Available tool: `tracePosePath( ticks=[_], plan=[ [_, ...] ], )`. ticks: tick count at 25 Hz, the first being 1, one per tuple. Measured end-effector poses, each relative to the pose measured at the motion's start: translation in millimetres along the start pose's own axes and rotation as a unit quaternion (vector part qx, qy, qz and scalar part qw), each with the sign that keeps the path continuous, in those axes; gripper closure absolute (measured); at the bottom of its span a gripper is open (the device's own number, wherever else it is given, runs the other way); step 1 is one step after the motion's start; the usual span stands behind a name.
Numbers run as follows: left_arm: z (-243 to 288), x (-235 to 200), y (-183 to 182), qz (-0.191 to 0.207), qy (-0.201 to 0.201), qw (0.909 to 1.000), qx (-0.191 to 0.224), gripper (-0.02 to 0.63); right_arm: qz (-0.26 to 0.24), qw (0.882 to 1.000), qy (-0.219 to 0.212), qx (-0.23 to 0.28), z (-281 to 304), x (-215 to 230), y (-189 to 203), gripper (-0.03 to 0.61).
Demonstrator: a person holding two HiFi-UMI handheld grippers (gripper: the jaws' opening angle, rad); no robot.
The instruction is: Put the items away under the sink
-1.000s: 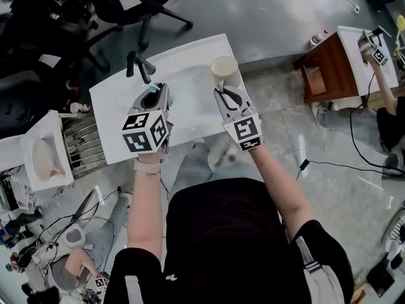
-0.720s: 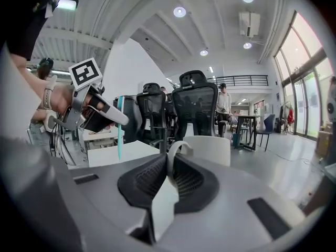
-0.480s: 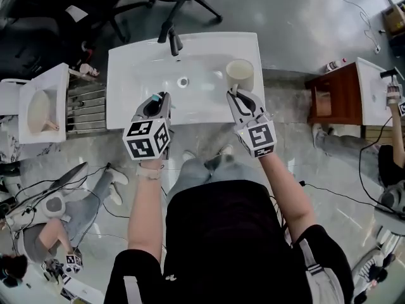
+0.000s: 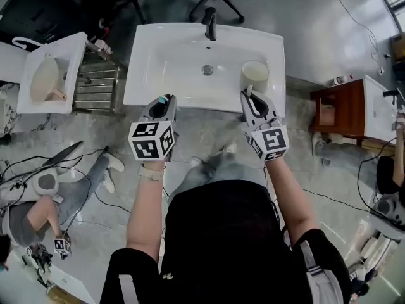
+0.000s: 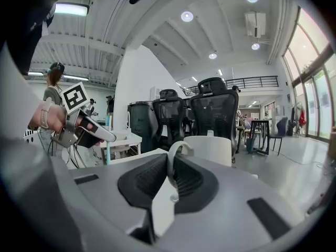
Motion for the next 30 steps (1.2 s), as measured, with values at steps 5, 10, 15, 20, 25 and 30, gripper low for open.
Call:
tracePosePath(
  ticks=[5, 10, 15, 20, 25, 30],
  plan=[
    [-34.6, -20.7, 31.4, -0.012, -0.008, 0.9999, -0.002, 0.56, 0.0, 1.0, -0.007, -0.004, 1.2, -39.3, 5.2, 0.528],
    [-66.6, -34.4, 65.8, -0.031, -0.02, 0.9993, -0.005, 0.561, -0.007, 1.0, -0.028, -0.011, -4.4, -74.9, 14.2, 0.528],
    [-93.0, -39.7, 99.1, -0.059, -0.041, 0.9973, -0.008, 0.561, -0.019, 0.998, -0.064, -0.019, -8.1, -104.5, 22.5, 0.528],
    [-109.8, -35.6, 129.7, -0.087, -0.063, 0.9941, -0.017, 0.561, -0.034, 0.993, -0.107, -0.029, -7.3, -126.8, 30.5, 0.528],
    [-119.2, -28.3, 151.5, -0.118, -0.089, 0.9888, -0.02, 0.561, -0.042, 0.986, -0.159, -0.04, -0.2, -143.0, 37.3, 0.528],
    [-128.8, -20.3, 177.5, -0.151, -0.12, 0.9808, -0.029, 0.561, -0.062, 0.973, -0.216, -0.057, 3.5, -163.9, 51.3, 0.528]
  ],
)
Point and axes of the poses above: the fingertips, and each gripper's own axes: z forward along the fingers, x to its right, y out of its underside, the point moved 5 cm from there along -z, backward along the fingers, and after that the axes turned 14 degrees about z, right-handed, at the moved point
